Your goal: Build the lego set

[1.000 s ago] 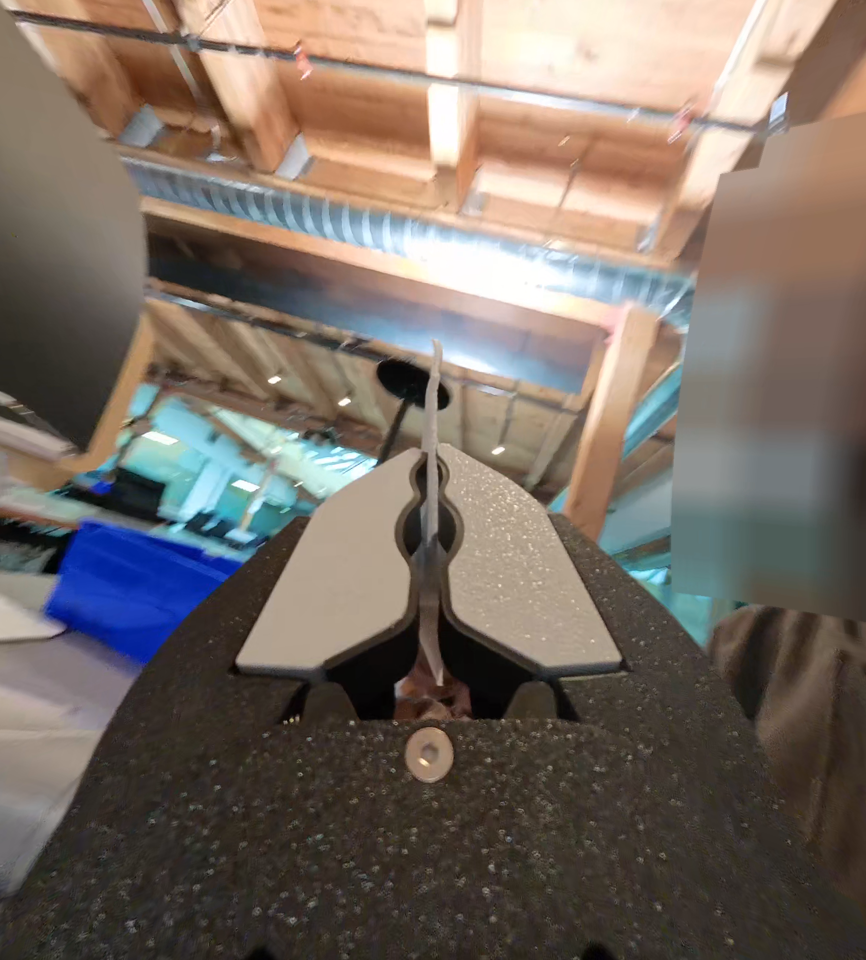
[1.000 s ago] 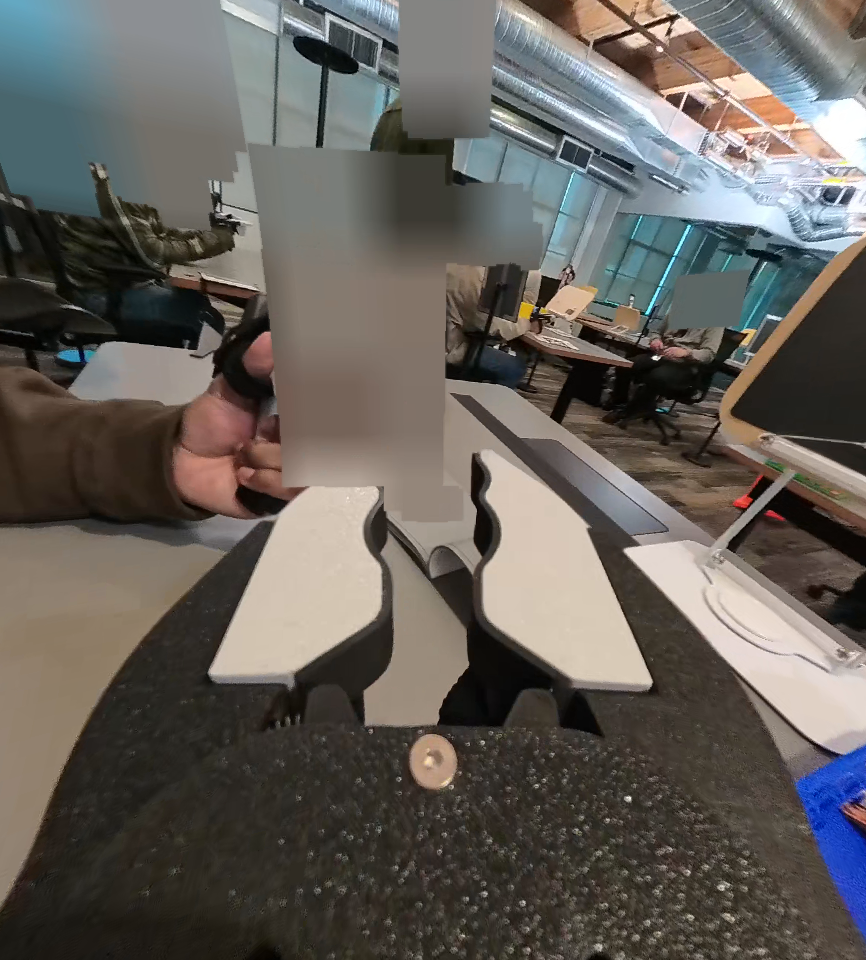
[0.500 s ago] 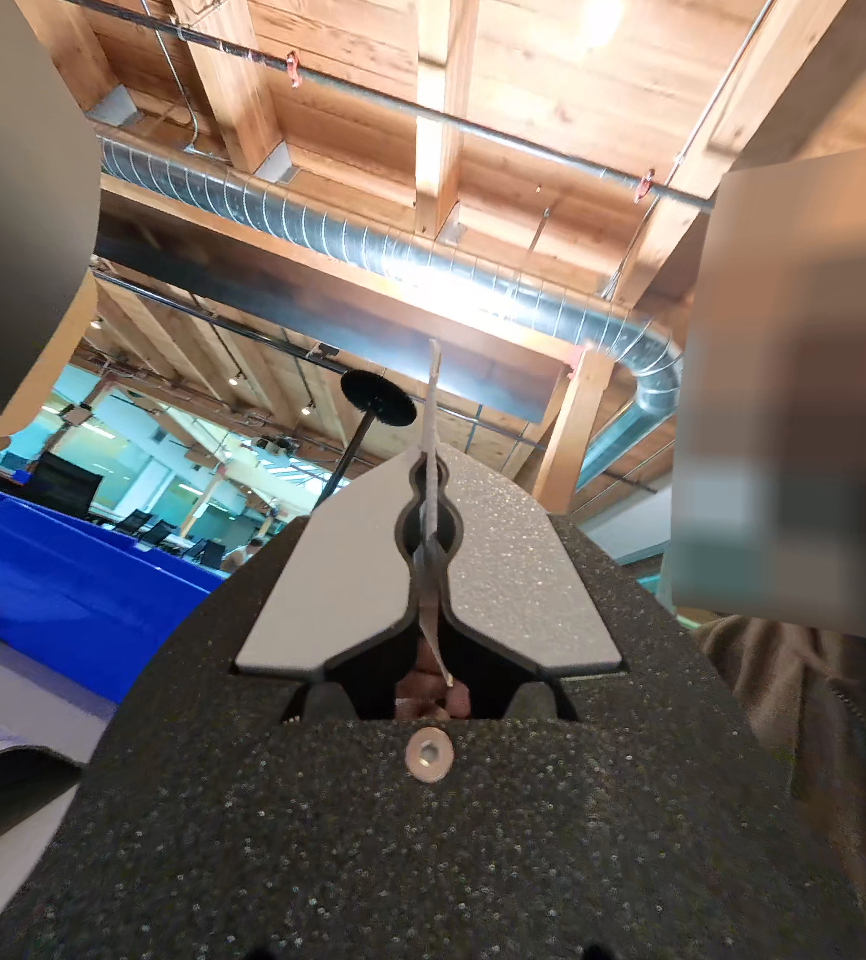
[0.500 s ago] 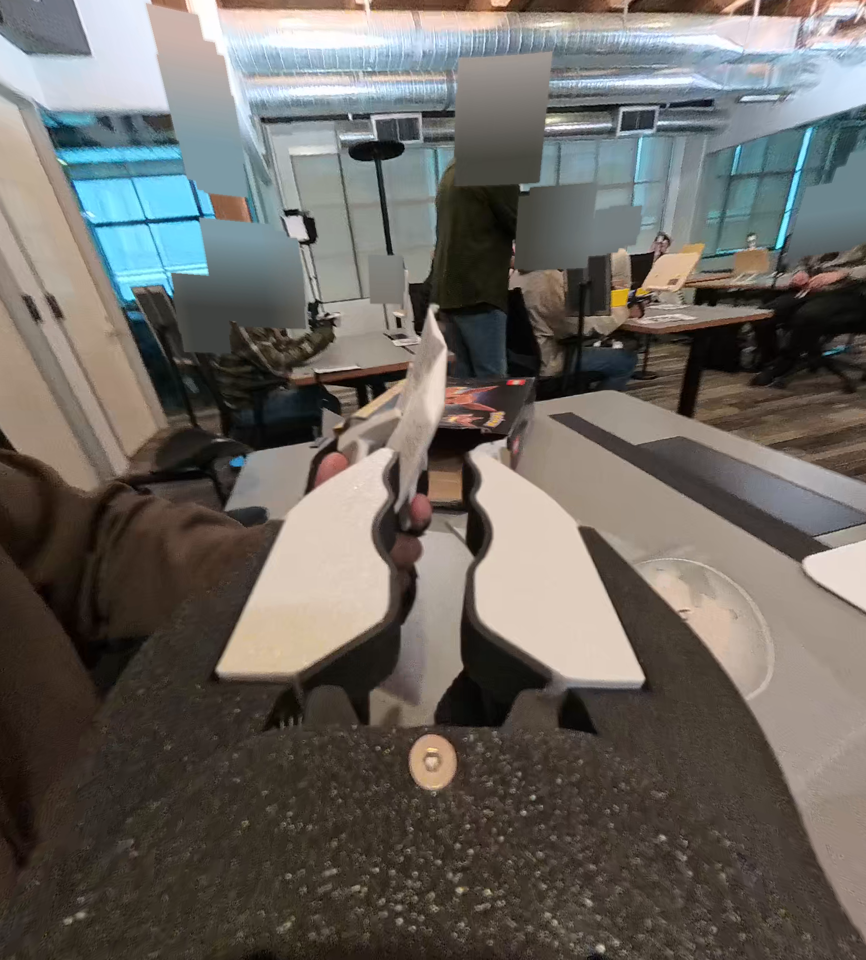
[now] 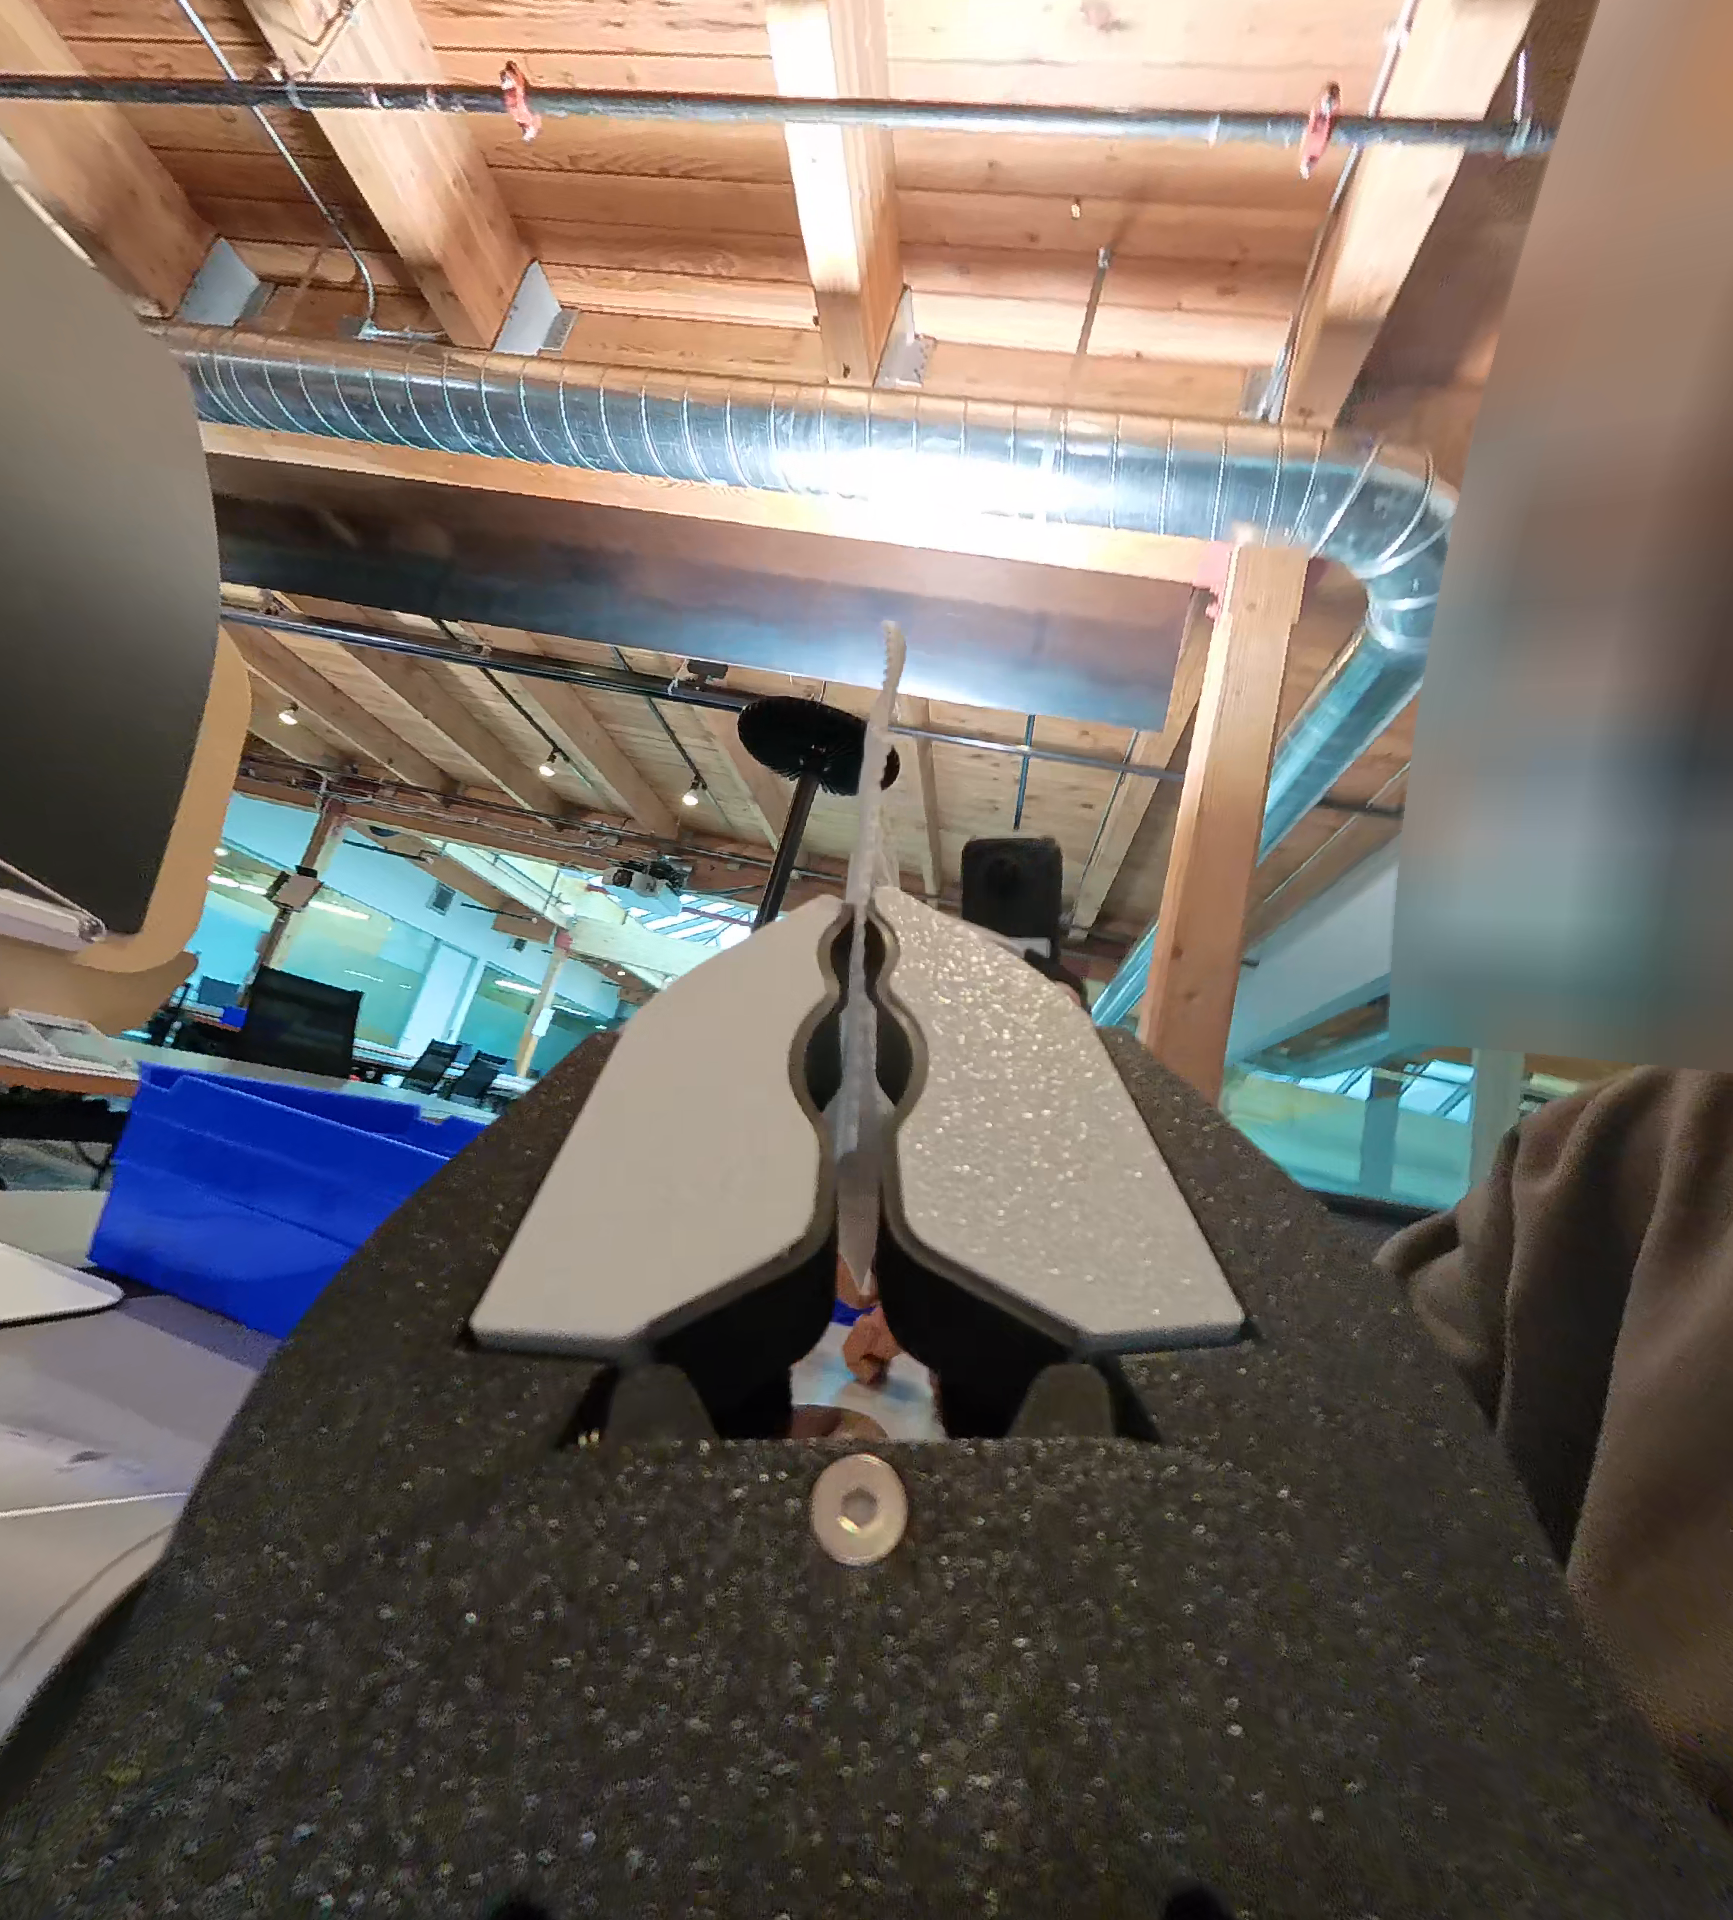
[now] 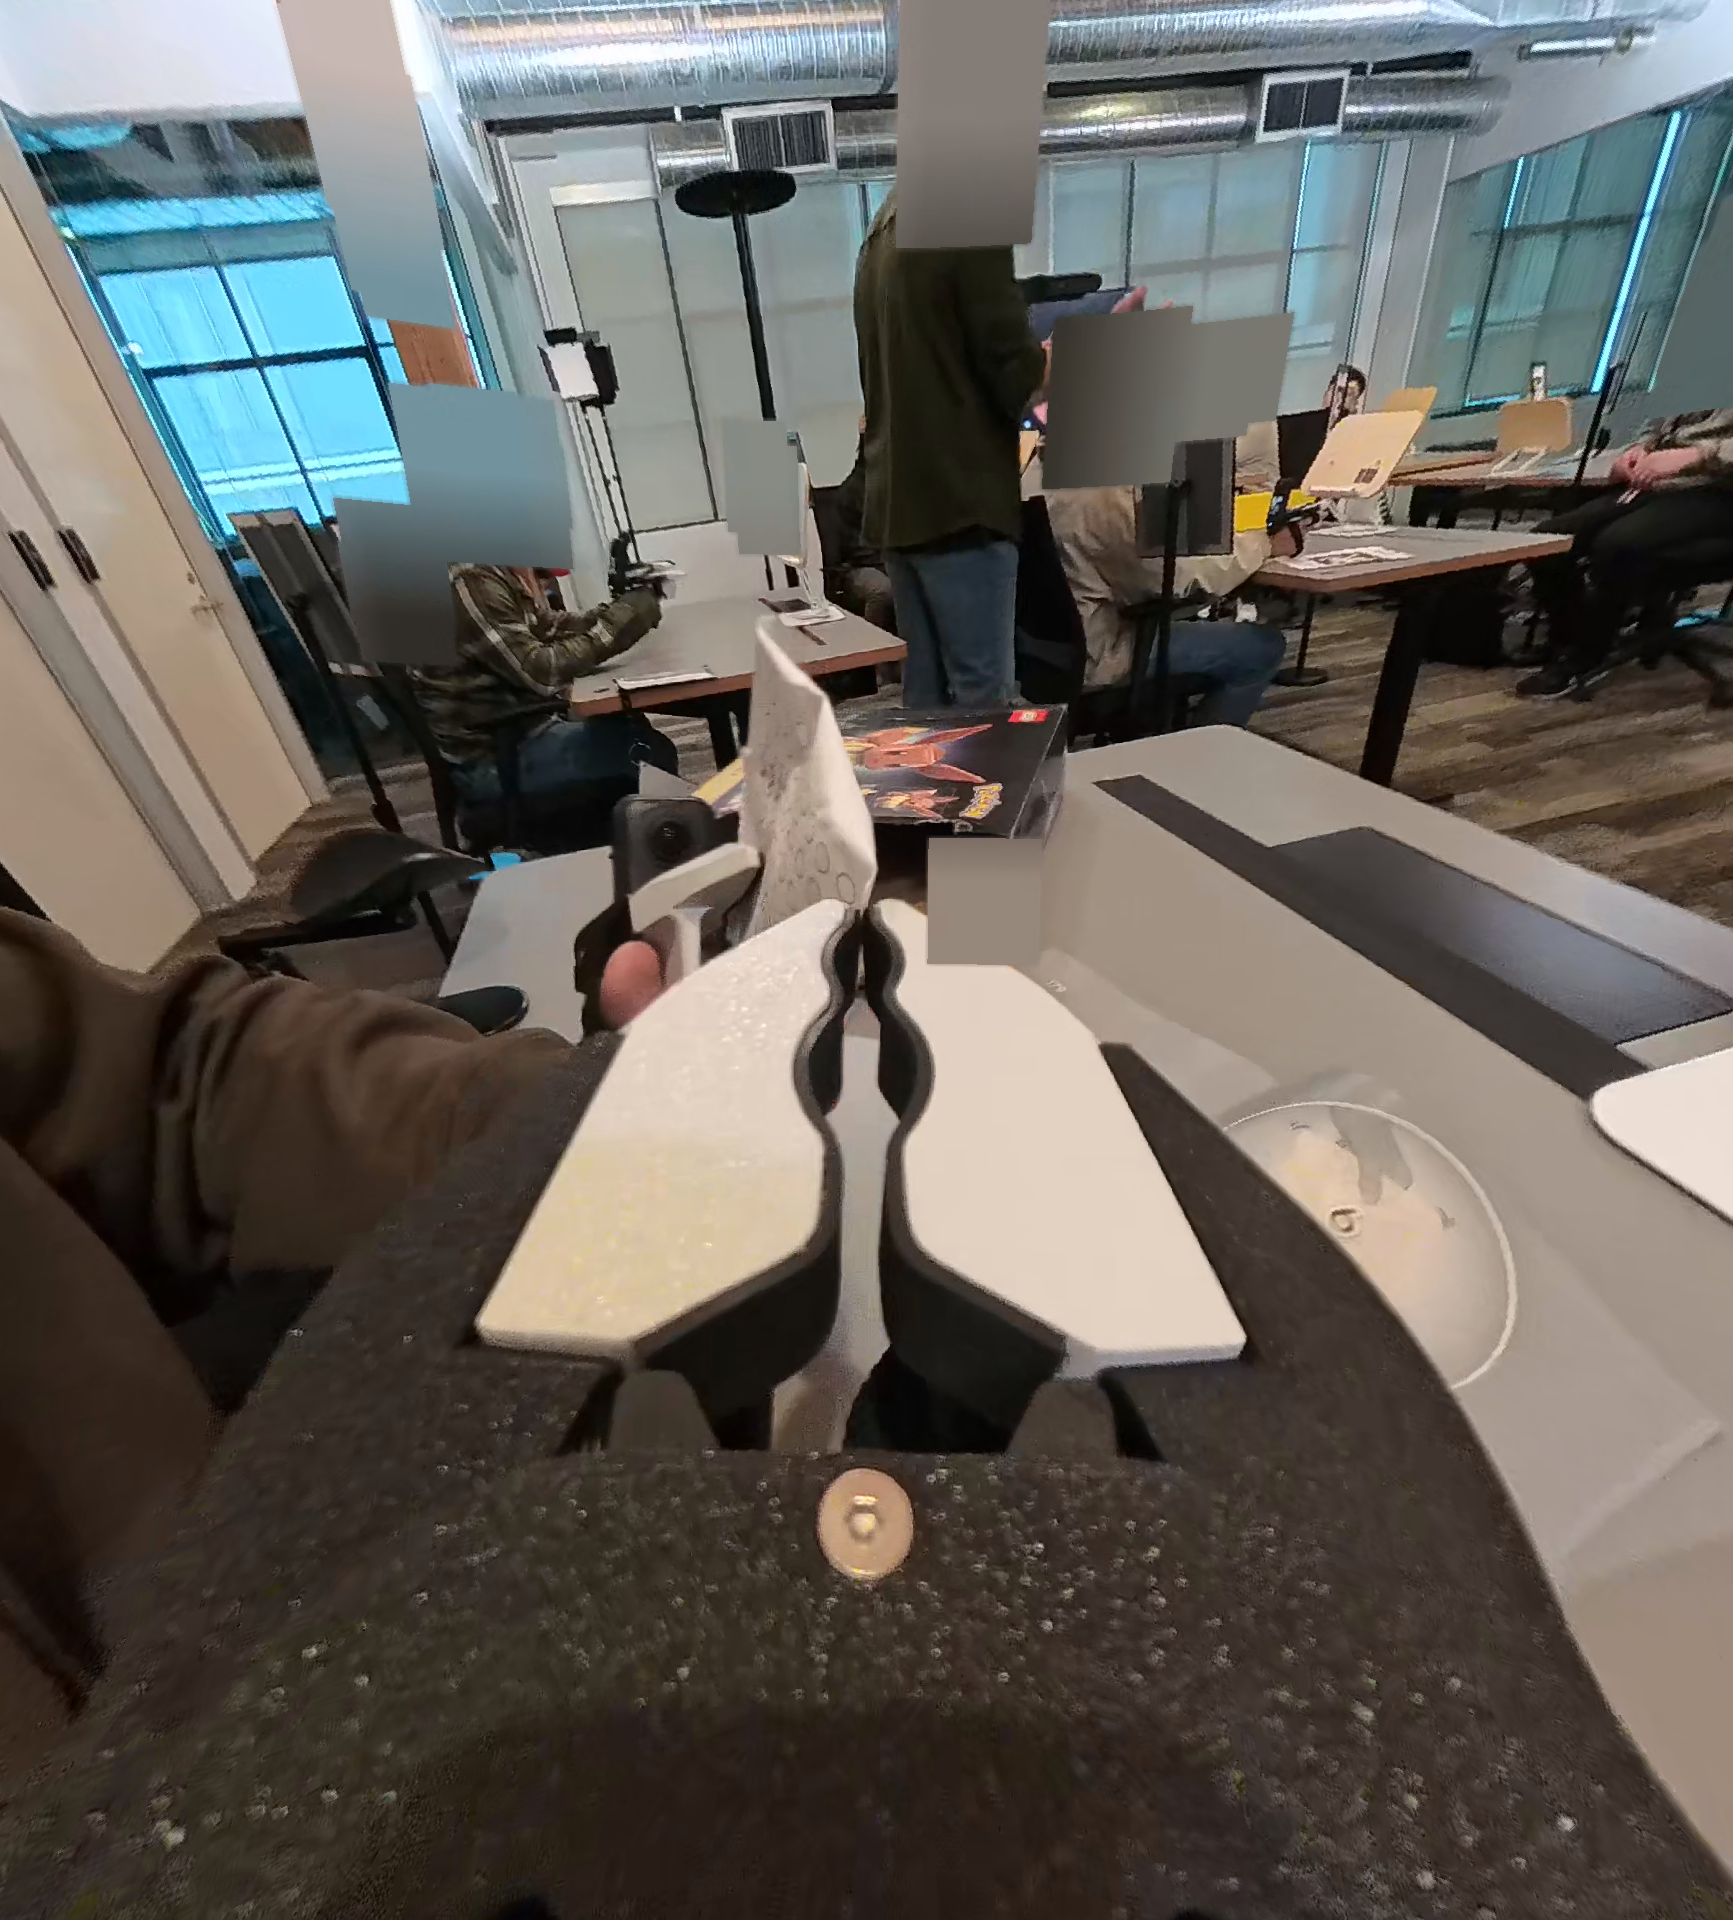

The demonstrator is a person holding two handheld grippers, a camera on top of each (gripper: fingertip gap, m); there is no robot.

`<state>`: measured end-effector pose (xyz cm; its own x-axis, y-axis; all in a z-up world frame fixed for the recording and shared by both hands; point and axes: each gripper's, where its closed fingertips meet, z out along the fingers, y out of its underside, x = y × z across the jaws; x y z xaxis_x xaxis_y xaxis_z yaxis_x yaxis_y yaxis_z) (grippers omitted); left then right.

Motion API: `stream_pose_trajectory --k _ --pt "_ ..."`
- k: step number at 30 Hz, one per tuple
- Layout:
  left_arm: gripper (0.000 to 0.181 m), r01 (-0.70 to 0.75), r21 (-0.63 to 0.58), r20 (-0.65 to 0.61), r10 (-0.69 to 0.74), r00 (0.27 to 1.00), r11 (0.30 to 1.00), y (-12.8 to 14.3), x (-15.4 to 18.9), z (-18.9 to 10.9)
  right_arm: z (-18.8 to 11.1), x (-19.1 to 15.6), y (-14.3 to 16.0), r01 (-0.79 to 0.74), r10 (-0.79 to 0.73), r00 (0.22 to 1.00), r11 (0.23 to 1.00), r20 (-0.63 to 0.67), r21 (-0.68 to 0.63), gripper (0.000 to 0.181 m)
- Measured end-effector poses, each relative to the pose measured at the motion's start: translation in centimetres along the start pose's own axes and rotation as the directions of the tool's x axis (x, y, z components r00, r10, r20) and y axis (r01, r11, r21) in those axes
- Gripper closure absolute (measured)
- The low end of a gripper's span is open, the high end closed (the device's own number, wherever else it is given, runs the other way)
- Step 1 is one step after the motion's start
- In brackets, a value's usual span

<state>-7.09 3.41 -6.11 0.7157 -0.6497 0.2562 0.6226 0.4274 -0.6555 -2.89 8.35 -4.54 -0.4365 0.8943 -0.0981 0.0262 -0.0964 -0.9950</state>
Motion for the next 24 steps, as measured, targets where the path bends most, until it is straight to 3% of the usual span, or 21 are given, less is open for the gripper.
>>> stream_pose_trajectory --k 9,14,19,24 --pt "0.180 -0.182 -0.143 -0.017 0.182 0.983 0.973 1.8 0.8 0.6 0.1 -1.0 -2.8 0.130 -0.130 0.991 0.991 0.004 0.002 0.181" --pt "0.180 -0.240 -0.164 -0.029 0.239 0.971 0.957 1.9 1.2 0.7 0.3 -2.0 -3.6 0.210 -0.210 0.977 0.978 0.021 0.016 0.181" --pt "0.180 -0.397 -0.181 -0.053 0.394 0.918 0.900 1.2 2.0 0.7 0.0 -4.0 -3.4 0.331 -0.336 0.936 0.942 0.106 0.059 0.181" --pt "0.179 -0.415 -0.183 -0.046 0.414 0.909 0.891 1.1 2.2 0.8 0.1 -3.1 -3.5 0.365 -0.366 0.929 0.930 0.054 0.035 0.181"
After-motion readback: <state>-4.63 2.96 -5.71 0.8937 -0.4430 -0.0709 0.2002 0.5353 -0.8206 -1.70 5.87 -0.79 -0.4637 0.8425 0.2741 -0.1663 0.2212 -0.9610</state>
